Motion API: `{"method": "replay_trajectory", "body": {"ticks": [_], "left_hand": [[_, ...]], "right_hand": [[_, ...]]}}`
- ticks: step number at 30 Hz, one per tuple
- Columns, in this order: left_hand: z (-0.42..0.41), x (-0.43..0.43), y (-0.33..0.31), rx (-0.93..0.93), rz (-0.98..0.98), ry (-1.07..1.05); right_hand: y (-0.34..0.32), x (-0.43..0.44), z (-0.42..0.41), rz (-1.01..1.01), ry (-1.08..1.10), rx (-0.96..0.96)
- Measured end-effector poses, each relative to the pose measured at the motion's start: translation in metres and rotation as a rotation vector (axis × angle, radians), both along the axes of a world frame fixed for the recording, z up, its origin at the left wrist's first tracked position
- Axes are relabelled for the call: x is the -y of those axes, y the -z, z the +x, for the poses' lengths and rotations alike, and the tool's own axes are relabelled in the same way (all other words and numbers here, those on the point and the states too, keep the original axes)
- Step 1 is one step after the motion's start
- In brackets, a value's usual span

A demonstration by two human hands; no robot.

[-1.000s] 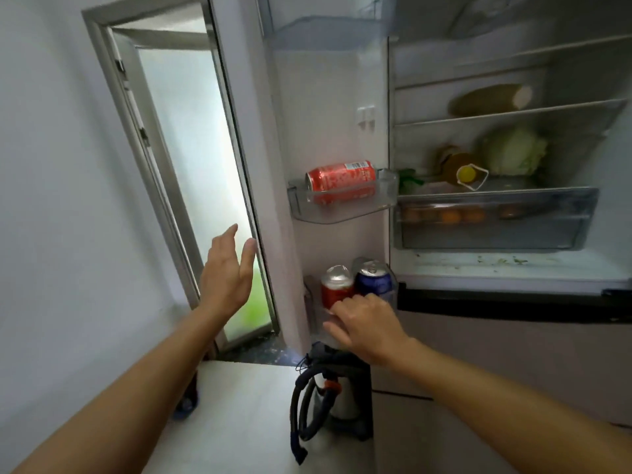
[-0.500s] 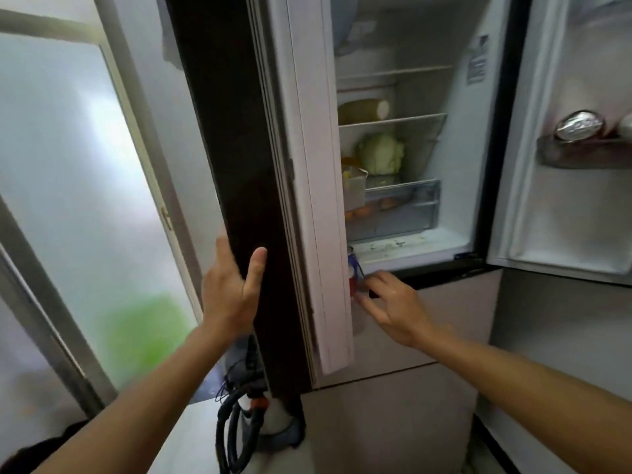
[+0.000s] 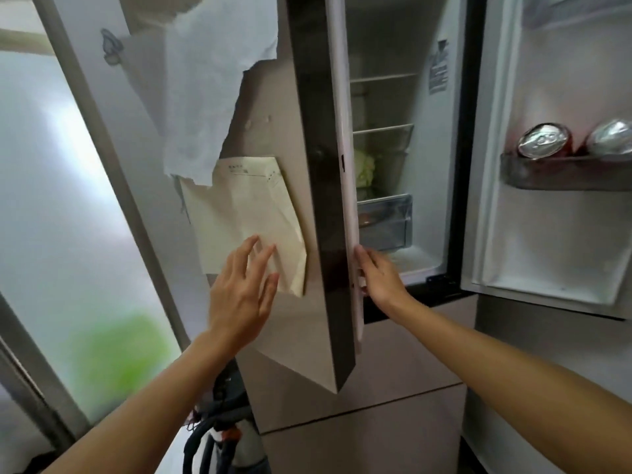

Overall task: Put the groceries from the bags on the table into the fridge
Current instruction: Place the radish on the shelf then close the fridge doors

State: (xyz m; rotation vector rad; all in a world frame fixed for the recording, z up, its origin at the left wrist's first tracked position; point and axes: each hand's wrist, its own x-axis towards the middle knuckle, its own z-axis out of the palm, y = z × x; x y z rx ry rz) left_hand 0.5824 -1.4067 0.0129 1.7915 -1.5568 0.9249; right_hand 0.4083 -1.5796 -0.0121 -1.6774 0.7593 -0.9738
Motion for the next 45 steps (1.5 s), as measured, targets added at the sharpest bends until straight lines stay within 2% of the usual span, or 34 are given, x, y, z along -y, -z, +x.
{"method": "replay_trajectory", "body": {"ticks": [3, 5, 8, 12, 15, 19, 26, 31, 38, 45], "left_hand": [[0.016, 0.031, -0.001, 0.103, -0.011, -0.14], [0.023, 0.046, -0.001, 0.126, -0.01, -0.197], [0.032, 0.065, 0.003, 0.207, 0.002, -0.231], [0.04, 0.084, 0.005, 0.302, -0.011, -0.264], [0.05, 0.097, 0.007, 0.355, -0.032, -0.244], [0.07, 0.111, 0.013, 0.421, -0.083, -0.198], [0.092, 0.128, 0.022, 0.507, -0.162, -0.154], [0.099, 0.134, 0.026, 0.496, -0.188, -0.109], [0.095, 0.134, 0.026, 0.435, -0.063, -0.143], [0.06, 0.122, 0.019, 0.321, 0.043, -0.189]], "right_hand": [[-0.01, 0.025, 0.006, 0.002, -0.027, 0.002], [-0.012, 0.031, 0.003, -0.129, 0.023, 0.043], [-0.018, 0.027, -0.006, -0.499, 0.113, 0.093], [-0.024, 0.029, 0.006, -1.149, 0.214, 0.027], [-0.012, 0.048, 0.032, -1.377, 0.269, -0.026], [0.001, 0.084, 0.056, -1.468, 0.371, -0.176], [0.007, 0.105, 0.074, -1.547, 0.471, -0.232], [0.008, 0.111, 0.075, -1.552, 0.445, -0.301], [-0.003, 0.106, 0.063, -1.479, 0.396, -0.611], [-0.007, 0.087, 0.022, -1.353, 0.315, -0.769]]}}
